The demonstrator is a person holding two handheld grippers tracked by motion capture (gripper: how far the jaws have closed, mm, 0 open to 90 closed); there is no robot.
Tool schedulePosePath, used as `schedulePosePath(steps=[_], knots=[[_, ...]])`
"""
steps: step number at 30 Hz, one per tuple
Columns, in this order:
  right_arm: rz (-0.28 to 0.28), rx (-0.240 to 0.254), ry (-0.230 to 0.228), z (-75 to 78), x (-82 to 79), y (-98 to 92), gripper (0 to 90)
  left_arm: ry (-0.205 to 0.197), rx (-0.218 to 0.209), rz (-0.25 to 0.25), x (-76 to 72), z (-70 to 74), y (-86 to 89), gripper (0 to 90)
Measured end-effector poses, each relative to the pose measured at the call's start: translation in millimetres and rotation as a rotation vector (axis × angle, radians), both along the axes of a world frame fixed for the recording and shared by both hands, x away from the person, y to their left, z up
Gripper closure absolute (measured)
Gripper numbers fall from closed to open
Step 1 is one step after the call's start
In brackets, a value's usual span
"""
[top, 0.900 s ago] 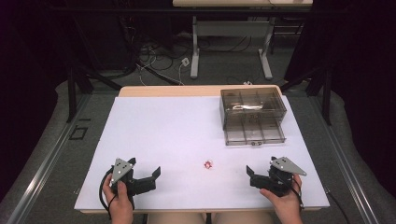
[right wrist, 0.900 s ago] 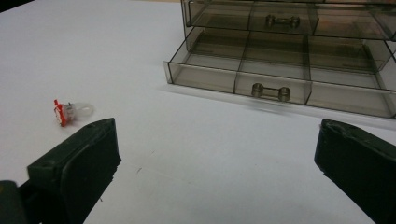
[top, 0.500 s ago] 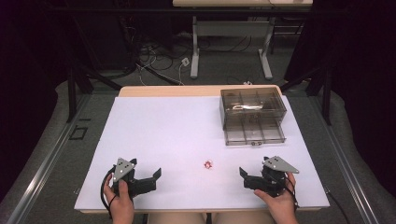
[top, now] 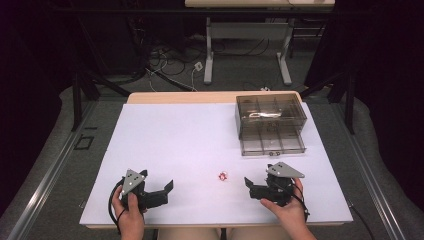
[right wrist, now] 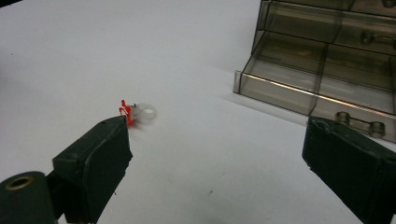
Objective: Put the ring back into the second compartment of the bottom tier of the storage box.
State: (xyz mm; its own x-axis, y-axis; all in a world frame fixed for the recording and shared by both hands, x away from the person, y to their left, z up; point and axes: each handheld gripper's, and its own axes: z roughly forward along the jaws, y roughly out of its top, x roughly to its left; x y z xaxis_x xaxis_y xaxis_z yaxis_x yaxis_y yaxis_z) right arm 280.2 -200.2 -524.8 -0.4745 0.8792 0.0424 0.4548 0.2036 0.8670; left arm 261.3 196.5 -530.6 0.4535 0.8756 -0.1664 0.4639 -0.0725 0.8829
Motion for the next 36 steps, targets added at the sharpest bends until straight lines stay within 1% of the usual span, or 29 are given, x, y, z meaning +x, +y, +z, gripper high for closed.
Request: schedulePosePath(steps=[5,9,10,12,15,16,18,19,21,23,24,28,31,33,36], knots=[[0.019,-0.006,0.015,2.0,3.8,9.3,7.7,0.005,-0.011,-0.010,0.2,0.2,0.4,0.4],[0.035,-0.011,0.021,2.7,5.3,16.0,8.9,0.004,-0.012,-0.012,0.5,0.0,1.1,0.4],[0.038,-0.012,0.014,2.4,5.8,17.0,9.1,0.004,-0.014,-0.011,0.5,0.0,1.2,0.4],[0.045,-0.013,0.016,2.8,6.6,19.7,9.9,0.004,-0.013,-0.011,0.5,0.0,1.4,0.4],[0.050,-0.009,0.006,3.6,7.5,22.6,14.7,0.004,-0.015,-0.011,0.4,0.1,1.3,0.4],[0.053,-0.008,0.003,3.7,8.1,23.4,14.7,0.004,-0.015,-0.011,0.4,0.1,1.3,0.4],[0.056,-0.004,0.010,4.1,8.5,25.0,14.7,0.003,-0.013,-0.011,0.4,0.2,1.1,0.4],[0.072,-0.014,0.013,4.9,10.4,27.2,14.7,0.003,-0.014,-0.012,0.4,0.1,1.0,0.4],[0.081,-0.017,0.024,5.4,11.3,29.6,14.8,0.005,-0.013,-0.012,0.5,0.1,0.8,0.4],[0.091,-0.016,0.024,5.5,12.4,32.9,15.1,0.004,-0.017,-0.013,0.4,0.2,0.6,0.4],[0.098,-0.026,0.016,5.5,13.3,33.5,15.2,0.003,-0.017,-0.013,0.4,0.2,0.7,0.4],[0.107,-0.028,0.020,5.7,14.8,38.9,16.7,0.004,-0.016,-0.016,0.6,0.1,1.2,0.4],[0.116,-0.022,0.018,5.8,16.9,41.9,18.8,0.005,-0.019,-0.015,0.5,0.0,1.3,0.4],[0.123,-0.027,0.030,6.2,17.7,43.4,20.5,0.004,-0.017,-0.016,0.5,0.2,1.3,0.4],[0.135,-0.034,0.013,6.1,19.0,45.5,24.6,0.006,-0.018,-0.017,0.7,0.1,1.4,0.4]])
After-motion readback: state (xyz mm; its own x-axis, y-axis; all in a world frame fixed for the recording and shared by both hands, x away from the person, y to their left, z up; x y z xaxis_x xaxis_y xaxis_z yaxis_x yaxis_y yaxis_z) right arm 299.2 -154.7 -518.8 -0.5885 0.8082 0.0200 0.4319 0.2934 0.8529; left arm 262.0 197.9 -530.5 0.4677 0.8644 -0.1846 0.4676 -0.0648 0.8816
